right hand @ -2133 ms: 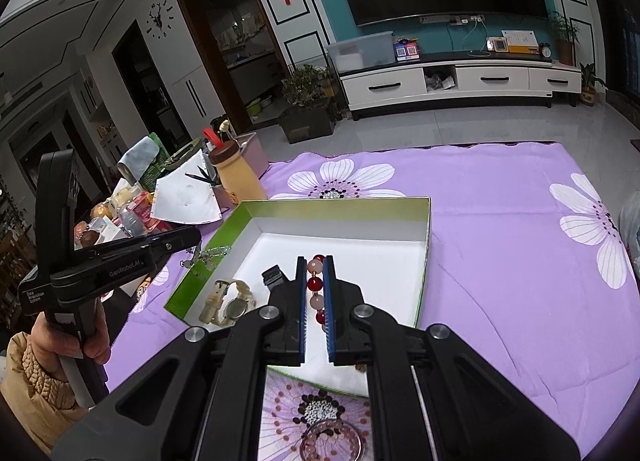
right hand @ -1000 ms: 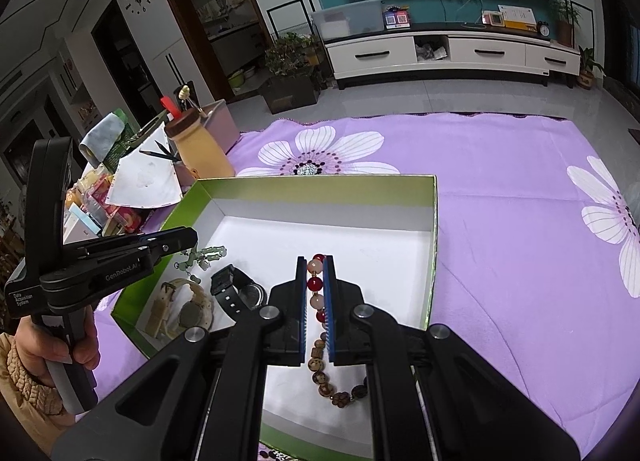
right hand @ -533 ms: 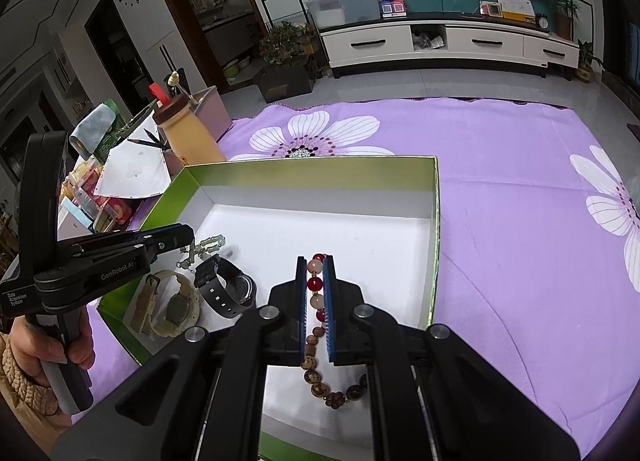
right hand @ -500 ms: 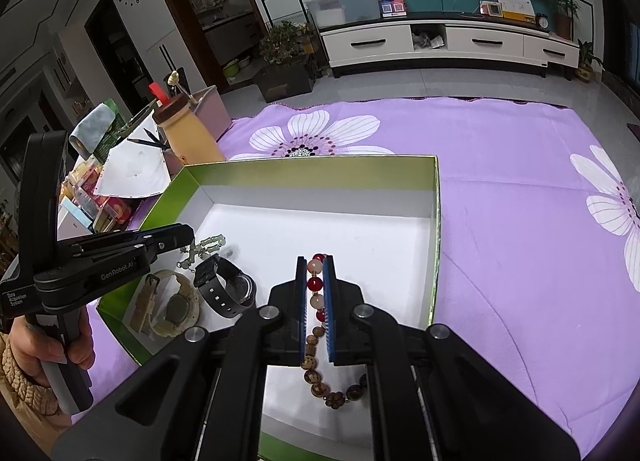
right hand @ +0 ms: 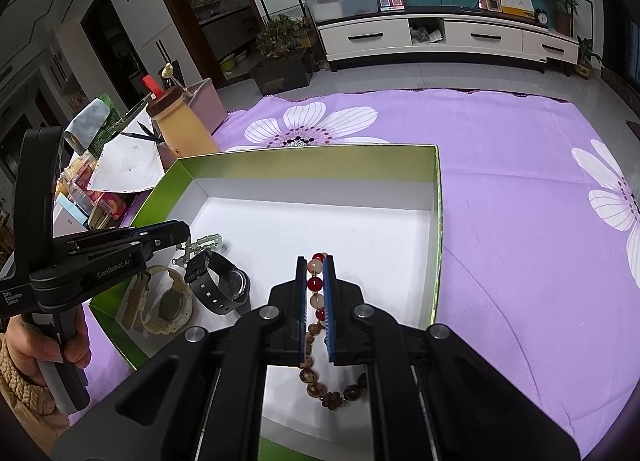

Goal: Organize jewelry
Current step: 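Lower the keychain and bracelet with both tools into the box, then open the left tool releasing the keychain while the right tool releases the bracelet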

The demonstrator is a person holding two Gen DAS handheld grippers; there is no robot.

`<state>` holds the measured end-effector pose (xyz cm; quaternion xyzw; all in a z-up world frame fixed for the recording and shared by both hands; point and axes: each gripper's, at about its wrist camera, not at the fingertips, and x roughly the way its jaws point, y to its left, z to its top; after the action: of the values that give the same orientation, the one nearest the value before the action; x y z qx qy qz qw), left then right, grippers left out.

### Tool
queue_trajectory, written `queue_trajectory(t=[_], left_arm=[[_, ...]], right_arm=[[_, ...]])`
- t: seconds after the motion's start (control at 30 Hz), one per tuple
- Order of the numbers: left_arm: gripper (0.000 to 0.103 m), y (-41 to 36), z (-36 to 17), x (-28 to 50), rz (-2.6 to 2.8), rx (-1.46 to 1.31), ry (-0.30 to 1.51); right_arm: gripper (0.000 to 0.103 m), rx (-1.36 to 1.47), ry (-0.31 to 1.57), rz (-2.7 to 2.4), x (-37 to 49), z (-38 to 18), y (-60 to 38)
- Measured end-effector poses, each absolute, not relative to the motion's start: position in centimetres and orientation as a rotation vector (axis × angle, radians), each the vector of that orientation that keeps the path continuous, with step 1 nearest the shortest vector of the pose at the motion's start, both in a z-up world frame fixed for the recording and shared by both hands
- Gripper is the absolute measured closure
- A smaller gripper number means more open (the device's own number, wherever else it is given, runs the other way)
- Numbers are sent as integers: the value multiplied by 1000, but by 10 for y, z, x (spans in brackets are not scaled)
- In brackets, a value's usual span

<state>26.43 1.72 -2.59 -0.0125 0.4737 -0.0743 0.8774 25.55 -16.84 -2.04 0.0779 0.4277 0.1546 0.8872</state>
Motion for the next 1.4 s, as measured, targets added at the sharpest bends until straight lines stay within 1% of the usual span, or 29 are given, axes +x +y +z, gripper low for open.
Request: queue_trajectory(t=[0.83,0.9,0.93,1.0,1.03,1.07,1.1,1.13,1.17,1.2,1.27,1.3,1.33,1.37,1.4], left_arm=[[95,18,-36,270,-134,-21,1015],[95,19,-35,270,-127,-23,1010],[91,19,-34,270,-128,-25,1008],[81,19,-31,268,-127,-23,999],[72,18,-29,267,-126,-20,993],[60,18,-26,265,-125,-20,986],[52,19,-23,262,-125,-22,981],[43,18,-20,260,-127,-24,971],[43,18,-16,257,-125,-18,959],[42,17,-13,254,-122,-12,952],[31,18,-5,247,-118,-10,936],[31,18,-2,244,-119,-10,928],[28,19,2,239,-118,-9,918],[20,21,6,234,-112,-11,907],[17,23,10,230,-110,-16,898]], right_arm=[[96,152,906,306,256,-24,-168],[88,161,908,299,256,-24,-170],[82,169,906,293,255,-23,-172],[81,182,900,294,252,-22,-175],[80,184,892,292,249,-19,-177],[80,185,888,290,249,-18,-178],[79,191,881,292,245,-15,-180],[74,196,875,293,243,-12,-181],[70,202,868,293,240,-9,-183],[69,207,859,293,237,-7,-184],[69,215,842,295,227,0,-189],[69,220,833,296,221,4,-191],[69,223,827,297,217,6,-193],[69,227,820,298,212,9,-195],[69,233,811,301,204,13,-198]])
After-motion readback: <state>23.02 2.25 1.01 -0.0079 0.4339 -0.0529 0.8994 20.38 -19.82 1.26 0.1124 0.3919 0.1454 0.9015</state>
